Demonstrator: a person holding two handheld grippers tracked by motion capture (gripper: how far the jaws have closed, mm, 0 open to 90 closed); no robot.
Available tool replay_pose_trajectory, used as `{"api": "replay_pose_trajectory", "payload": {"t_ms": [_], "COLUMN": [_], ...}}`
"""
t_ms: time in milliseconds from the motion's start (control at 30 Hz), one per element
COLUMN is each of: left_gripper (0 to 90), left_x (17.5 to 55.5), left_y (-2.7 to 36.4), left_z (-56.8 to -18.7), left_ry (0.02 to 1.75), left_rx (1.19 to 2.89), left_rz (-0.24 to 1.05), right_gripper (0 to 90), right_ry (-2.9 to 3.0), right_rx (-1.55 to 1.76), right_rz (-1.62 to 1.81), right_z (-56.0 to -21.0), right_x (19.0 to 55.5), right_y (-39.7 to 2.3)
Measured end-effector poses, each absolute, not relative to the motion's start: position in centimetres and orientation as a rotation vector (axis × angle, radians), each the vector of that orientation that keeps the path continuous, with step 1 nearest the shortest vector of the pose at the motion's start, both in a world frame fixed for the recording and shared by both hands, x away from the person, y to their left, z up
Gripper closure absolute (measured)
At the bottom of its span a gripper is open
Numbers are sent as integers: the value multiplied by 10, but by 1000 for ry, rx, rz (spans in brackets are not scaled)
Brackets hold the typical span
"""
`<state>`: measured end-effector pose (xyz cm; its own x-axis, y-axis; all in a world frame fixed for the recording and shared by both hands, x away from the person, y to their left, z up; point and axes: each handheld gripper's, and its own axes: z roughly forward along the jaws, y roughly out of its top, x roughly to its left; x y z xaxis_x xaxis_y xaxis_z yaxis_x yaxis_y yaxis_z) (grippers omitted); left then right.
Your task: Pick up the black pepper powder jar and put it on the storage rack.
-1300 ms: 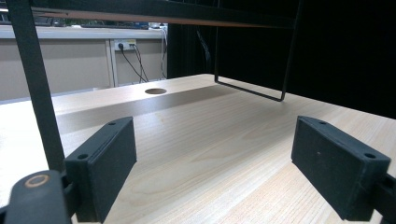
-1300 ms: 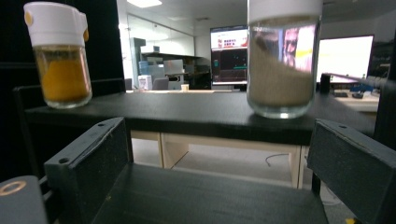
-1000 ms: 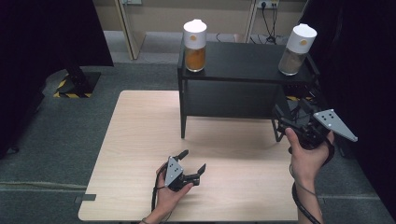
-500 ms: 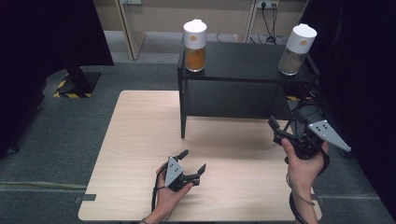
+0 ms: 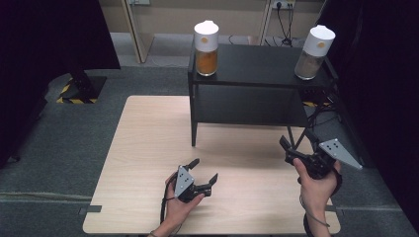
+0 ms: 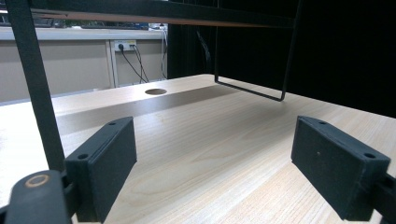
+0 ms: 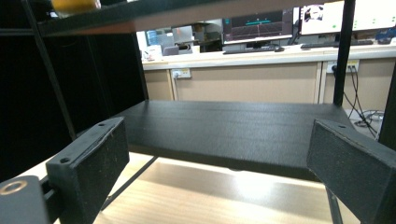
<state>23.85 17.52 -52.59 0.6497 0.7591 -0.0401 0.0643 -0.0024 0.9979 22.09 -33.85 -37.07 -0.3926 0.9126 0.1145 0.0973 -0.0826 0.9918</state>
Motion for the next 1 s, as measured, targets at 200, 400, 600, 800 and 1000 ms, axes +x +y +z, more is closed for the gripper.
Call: {"api": "replay_pose_trajectory", "payload": {"t_ms": [200, 400, 600, 800, 1000], "left_gripper": [137, 137, 136, 137, 137], "left_x": [238, 238, 238, 238, 238], "left_y": [175, 175, 175, 175, 175], "left_z": [-526, -526, -526, -526, -526], "left_ry": [724, 724, 723, 723, 723], "left_rx": [1492, 1491, 1491, 1490, 1490], "left_rz": [628, 628, 629, 628, 630], "right_gripper": [61, 61, 61, 61, 61], "right_ry": [1536, 1562, 1586, 1611, 1634], "right_rx": [1130, 1141, 1167, 1191, 1214], "right_rz": [1549, 1544, 1533, 1525, 1516], "right_z": [-383, -393, -405, -417, -429], "right_x": [219, 217, 215, 214, 211], "right_y": [-340, -341, -342, -342, -342]}}
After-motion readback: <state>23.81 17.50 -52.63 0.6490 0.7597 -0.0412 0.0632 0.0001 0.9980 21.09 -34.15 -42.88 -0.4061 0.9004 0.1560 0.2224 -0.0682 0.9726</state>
